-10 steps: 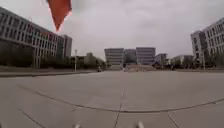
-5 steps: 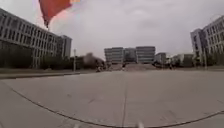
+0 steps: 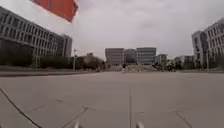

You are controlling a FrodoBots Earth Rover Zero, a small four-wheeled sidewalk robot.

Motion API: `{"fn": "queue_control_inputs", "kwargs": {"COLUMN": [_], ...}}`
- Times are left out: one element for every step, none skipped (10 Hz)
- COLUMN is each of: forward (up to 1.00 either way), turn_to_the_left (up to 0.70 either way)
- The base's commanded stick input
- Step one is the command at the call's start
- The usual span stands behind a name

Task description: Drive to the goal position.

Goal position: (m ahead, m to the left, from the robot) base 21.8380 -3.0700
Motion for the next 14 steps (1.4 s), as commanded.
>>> {"fn": "queue_control_inputs", "kwargs": {"forward": [0.85, 0.85, 0.85, 0.85, 0.85, 0.85, 0.85, 0.85, 0.85, 0.85, 0.85, 0.85, 0.85, 0.85], "turn_to_the_left": [0.00, 0.00, 0.00, 0.00, 0.00, -0.11, -0.18, -0.26, -0.33, -0.20, 0.00, 0.00, 0.00, 0.00]}}
